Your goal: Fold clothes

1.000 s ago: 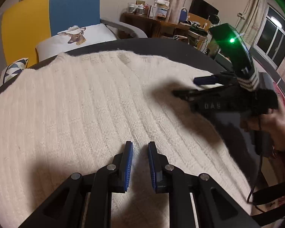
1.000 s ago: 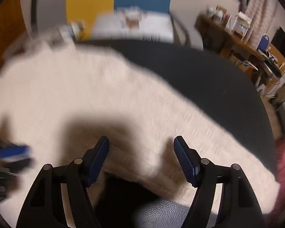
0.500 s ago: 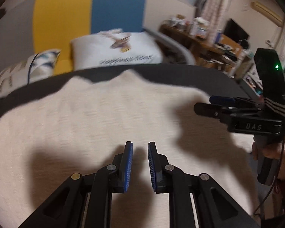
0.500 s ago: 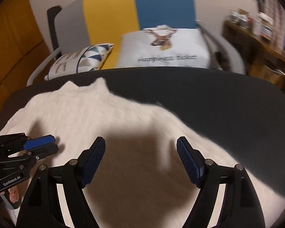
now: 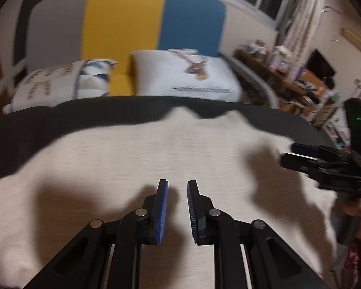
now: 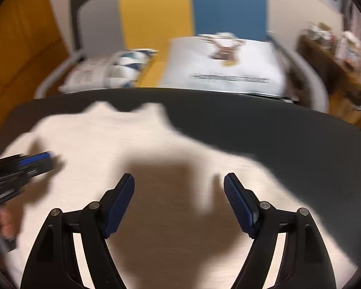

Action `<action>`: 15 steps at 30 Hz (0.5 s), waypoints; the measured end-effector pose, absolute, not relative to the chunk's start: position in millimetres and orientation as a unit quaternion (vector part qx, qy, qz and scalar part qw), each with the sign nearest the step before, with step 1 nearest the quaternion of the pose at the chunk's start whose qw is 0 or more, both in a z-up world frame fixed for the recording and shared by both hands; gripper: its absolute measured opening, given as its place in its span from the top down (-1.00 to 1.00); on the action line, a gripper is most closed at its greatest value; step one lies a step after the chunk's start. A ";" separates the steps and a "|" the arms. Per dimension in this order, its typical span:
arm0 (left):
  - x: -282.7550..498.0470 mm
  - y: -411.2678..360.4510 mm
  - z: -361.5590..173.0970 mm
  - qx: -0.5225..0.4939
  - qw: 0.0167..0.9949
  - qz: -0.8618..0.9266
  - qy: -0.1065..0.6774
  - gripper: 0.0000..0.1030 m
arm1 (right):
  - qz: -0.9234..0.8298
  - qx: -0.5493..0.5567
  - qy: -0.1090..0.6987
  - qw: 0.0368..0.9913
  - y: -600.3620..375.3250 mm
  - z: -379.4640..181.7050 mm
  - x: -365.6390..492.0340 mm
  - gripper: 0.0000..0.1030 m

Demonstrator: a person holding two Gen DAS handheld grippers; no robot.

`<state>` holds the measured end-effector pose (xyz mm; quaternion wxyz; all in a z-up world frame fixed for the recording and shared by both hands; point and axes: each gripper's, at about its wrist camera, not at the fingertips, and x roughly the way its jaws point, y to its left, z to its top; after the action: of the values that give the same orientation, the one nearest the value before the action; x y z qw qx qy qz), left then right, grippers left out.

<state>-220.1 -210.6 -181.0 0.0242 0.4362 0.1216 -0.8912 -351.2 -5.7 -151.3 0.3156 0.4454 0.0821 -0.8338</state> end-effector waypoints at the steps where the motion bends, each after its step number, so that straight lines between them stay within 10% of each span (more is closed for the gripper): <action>1: -221.1 -218.0 -188.5 0.442 0.026 -0.888 0.123 0.72 | -0.828 0.450 0.083 0.322 -16.4 -153.9 -348.0 -0.55; 15: -109.8 -237.9 -151.2 0.408 0.011 -0.895 0.182 0.71 | -0.792 0.493 0.058 0.357 -21.0 -148.0 -238.0 -0.61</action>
<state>-109.8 -237.9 -151.2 0.0111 0.4082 0.1816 -0.8946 -238.0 -21.0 -148.0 0.3569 0.4926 0.0579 -0.7916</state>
